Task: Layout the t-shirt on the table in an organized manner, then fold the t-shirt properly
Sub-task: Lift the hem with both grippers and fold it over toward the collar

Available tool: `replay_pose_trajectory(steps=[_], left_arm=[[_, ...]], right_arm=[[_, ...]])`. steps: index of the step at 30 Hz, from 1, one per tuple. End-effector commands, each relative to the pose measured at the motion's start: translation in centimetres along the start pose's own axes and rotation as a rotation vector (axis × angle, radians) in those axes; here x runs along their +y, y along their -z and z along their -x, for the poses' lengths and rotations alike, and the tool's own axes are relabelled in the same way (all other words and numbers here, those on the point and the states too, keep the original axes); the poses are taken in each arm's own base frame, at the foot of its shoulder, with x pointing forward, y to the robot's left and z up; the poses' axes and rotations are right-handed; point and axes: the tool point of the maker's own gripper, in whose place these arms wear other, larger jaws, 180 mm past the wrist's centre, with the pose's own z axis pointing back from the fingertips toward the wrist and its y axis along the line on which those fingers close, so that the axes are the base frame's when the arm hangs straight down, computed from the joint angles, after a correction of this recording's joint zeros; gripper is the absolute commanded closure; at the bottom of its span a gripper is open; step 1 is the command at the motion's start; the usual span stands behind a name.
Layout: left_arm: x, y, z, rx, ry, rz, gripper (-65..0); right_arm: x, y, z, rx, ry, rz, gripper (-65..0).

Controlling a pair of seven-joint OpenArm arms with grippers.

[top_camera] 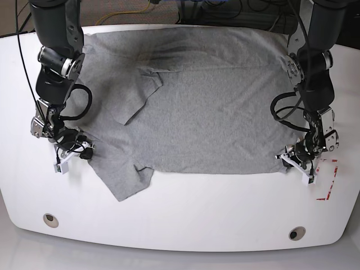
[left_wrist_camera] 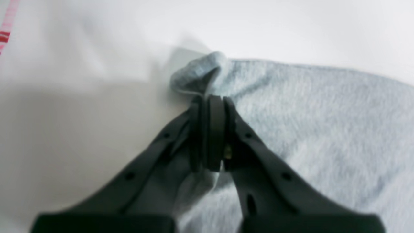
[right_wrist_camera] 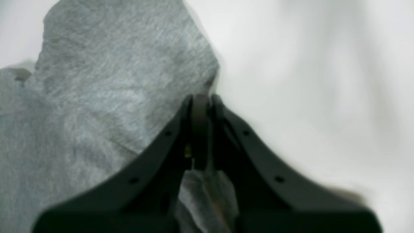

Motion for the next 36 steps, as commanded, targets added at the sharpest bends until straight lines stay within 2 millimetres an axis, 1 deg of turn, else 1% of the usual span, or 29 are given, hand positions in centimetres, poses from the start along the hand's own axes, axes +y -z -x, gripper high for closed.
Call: replay_pose_trajectory(steps=[1,4,6,7,10,13,16,20,25,29,30,33,36], left_arm=[[0.5,-1.7,-4.9,-0.112,0.031,-0.018,-0.1],[0.5,-2.8,-6.6,-0.140,0.061,-0.034,-0.1],[0.4,-3.2,-7.1,-0.145,0.074,-0.039,-0.1],[0.4,-3.5,-7.4,-0.148,0.081,-0.044,-0.1],[0.4,-3.9,-7.7,-0.144,0.092,-0.050,-0.1],[0.1,-4.2,-7.8,-0.141,0.117,-0.038,-0.1],[-0.2,-4.5,-8.0,-0.138,0.142,-0.026,-0.1],[-0.1,-4.8,-7.3,-0.115,0.165,-0.026,0.0],[0.7,-6.0,-6.6,-0.126,0.186,-0.061,0.0],[1.1,-6.8,-6.0,-0.136,0.213,-0.069,0.0],[1.1,-6.8,-5.8,-0.134,0.217,-0.069,0.0],[1.5,-7.1,-4.7,-0.116,0.229,-0.076,0.0],[1.8,-7.6,-3.7,-0.096,0.244,-0.084,0.0]], right_arm=[[-0.3,-1.3,-4.3,-0.084,-0.055,0.015,0.0],[-0.2,-2.2,-5.5,-0.074,-0.100,0.031,0.0],[-0.4,-2.6,-5.7,-0.066,-0.122,0.044,0.0],[-0.4,-3.0,-6.1,-0.068,-0.140,0.053,0.0],[-0.3,-3.8,-6.9,-0.073,-0.177,0.071,0.0],[0.3,-4.0,-6.9,-0.064,-0.202,0.076,0.0],[0.3,-4.5,-6.6,-0.049,-0.227,0.091,0.0],[0.3,-5.4,-6.4,-0.040,-0.264,0.116,0.0],[0.8,-6.2,-5.5,-0.017,-0.301,0.136,0.0],[1.0,-7.4,-4.9,0.004,-0.343,0.168,0.0],[0.9,-7.6,-4.8,0.009,-0.352,0.176,0.0],[1.7,-8.2,-4.0,0.019,-0.380,0.186,0.0],[2.3,-9.2,-3.4,0.025,-0.413,0.206,0.0]])
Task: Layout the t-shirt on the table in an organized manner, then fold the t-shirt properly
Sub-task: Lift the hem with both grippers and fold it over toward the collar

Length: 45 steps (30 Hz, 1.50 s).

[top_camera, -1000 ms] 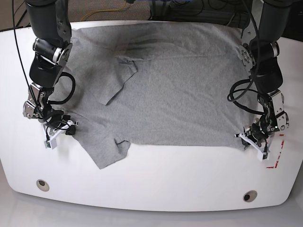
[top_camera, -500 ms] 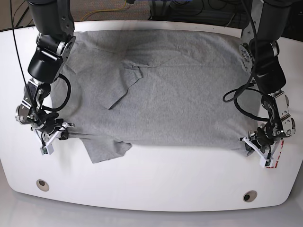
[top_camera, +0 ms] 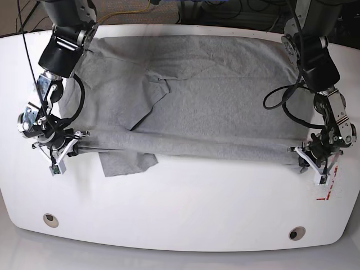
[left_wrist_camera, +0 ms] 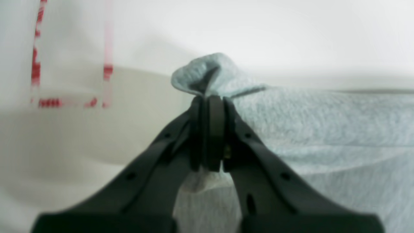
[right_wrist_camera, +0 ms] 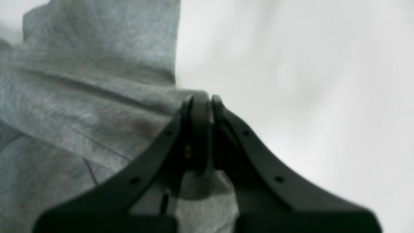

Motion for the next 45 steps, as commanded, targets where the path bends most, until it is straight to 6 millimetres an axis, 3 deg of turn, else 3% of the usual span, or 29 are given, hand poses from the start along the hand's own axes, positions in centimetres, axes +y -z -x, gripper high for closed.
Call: replay_pose_trajectory(steps=[1,11,24,42,45], left_arm=[[0.9,-1.1,-2.0,-0.055,0.025,-0.020,0.0],[0.7,-2.9,0.4,-0.020,0.113,-0.038,0.0],[0.2,-4.8,4.4,0.070,0.209,-0.046,-0.1],[0.0,-5.5,8.8,0.154,0.227,-0.038,-0.4],[0.0,-5.5,9.4,0.166,0.228,-0.037,-0.6]], right_arm=[[-0.7,-1.5,-1.5,-0.047,-0.033,0.038,0.0],[0.8,-3.9,0.7,-0.022,-0.032,0.081,0.0],[2.3,-4.7,4.6,0.042,-0.042,0.075,0.0],[3.7,-5.3,7.1,0.081,-0.045,0.063,-0.5],[3.7,-5.3,7.2,0.085,-0.046,0.066,-5.5]])
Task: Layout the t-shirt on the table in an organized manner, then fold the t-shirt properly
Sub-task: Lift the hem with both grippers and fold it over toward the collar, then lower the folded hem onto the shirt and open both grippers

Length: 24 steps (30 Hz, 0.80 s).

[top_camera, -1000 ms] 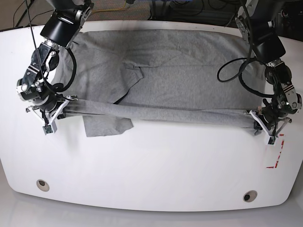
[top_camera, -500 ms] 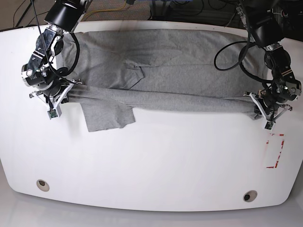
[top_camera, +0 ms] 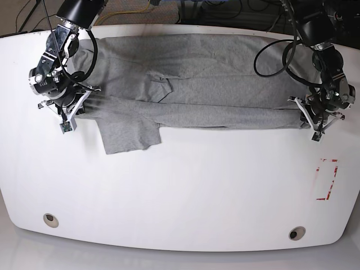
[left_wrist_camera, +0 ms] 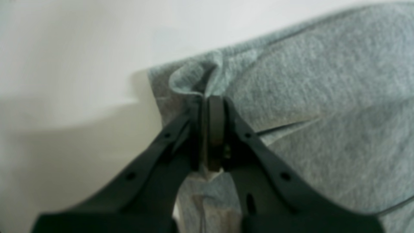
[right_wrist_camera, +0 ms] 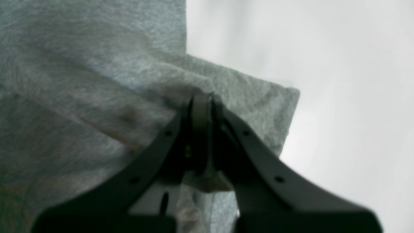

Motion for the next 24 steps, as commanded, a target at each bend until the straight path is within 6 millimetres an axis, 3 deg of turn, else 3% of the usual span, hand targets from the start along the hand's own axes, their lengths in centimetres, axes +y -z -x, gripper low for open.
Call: replay_pose_trajectory(steps=[1,5,8,10,17,24], left_arm=[[1.1,-0.7,-0.9,-0.030,0.014,-0.027,-0.6],[1.0,-0.6,-0.6,-0.020,0.014,-0.027,-4.2],[1.0,-0.6,-0.2,-0.012,0.015,-0.026,-13.1],[1.0,-0.7,-0.2,-0.012,0.016,-0.026,-19.3],[1.8,-1.0,-0.4,-0.013,0.025,-0.044,-32.9],[3.1,-2.3,-2.2,-0.053,0.058,-0.087,-34.2]], right_arm=[[-0.8,-0.6,-1.3,-0.040,-0.012,0.024,-9.4],[-0.9,-0.5,-1.3,-0.038,-0.011,0.025,-27.6],[-1.4,-0.8,-1.1,-0.040,0.003,0.038,-40.9],[-1.8,-0.9,-1.0,-0.042,0.013,0.046,-46.1],[-2.2,-1.7,-2.1,-0.078,0.005,0.067,-49.9],[-2.5,-2.1,-4.7,-0.138,-0.004,0.079,-50.1]])
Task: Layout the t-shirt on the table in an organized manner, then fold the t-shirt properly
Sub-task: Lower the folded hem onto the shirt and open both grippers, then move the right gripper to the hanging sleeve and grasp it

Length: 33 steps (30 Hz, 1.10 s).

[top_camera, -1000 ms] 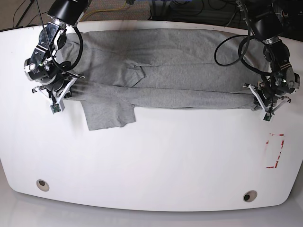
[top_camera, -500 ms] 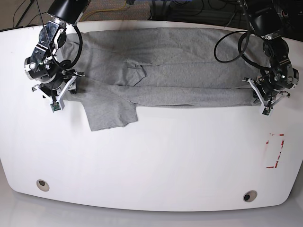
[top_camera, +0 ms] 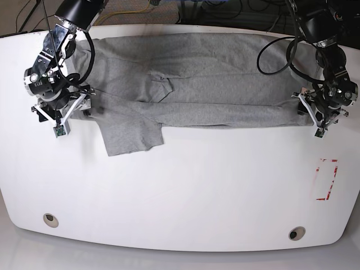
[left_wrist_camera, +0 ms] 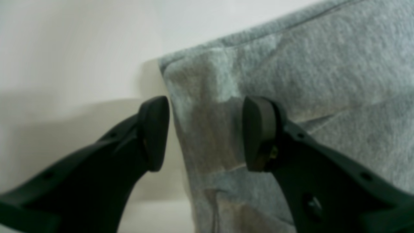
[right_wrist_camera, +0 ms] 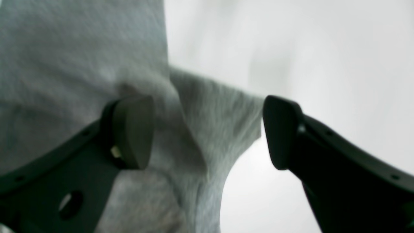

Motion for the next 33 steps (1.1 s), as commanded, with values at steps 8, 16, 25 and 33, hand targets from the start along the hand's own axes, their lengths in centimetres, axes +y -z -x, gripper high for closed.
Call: replay_pose_trajectory(steps=[8,16,25,33], left_arm=[[2.8,-3.2,-5.6,-0.147,0.061,-0.101,-34.2],[3.2,-4.5,-7.5,-0.200,0.080,-0.130,-33.9],[3.3,-4.9,-8.0,-0.214,0.086,-0.138,-33.9],[3.3,-5.2,-8.2,-0.223,0.091,-0.146,-33.9]], right_arm=[[0.1,2.9,-4.9,-0.080,0.072,-0.067,-49.9],[1.2,7.2,-6.4,-0.078,0.170,-0.187,-49.8],[2.2,10.4,-6.3,-0.083,0.267,-0.275,-49.8],[3.1,11.3,-5.3,-0.074,0.303,-0.305,-49.8]])
